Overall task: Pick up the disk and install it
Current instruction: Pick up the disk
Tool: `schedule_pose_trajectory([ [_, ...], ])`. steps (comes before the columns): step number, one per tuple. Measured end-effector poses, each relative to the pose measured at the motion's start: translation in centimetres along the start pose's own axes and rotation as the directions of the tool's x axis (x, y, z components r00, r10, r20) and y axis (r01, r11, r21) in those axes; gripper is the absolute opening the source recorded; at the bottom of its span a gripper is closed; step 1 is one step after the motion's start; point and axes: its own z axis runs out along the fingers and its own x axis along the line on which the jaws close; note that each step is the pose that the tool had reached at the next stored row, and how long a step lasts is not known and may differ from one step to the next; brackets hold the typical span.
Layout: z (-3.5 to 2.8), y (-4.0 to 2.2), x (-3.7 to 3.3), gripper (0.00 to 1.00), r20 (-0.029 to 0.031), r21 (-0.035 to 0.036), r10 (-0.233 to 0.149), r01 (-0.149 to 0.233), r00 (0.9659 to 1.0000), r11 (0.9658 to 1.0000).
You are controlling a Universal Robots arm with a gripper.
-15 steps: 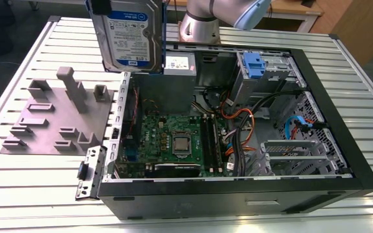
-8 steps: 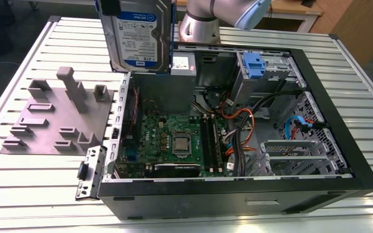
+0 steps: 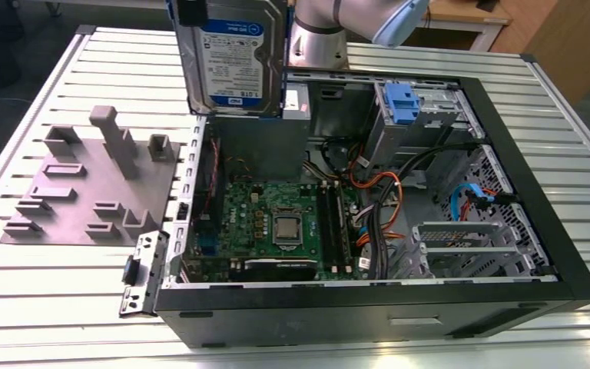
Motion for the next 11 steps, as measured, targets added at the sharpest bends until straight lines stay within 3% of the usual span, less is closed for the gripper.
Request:
schedule_pose_trajectory([
  [11,0.1,-2.4,-0.12,0.36,0.0,0.0,0.0,0.0,1.0,1.0],
])
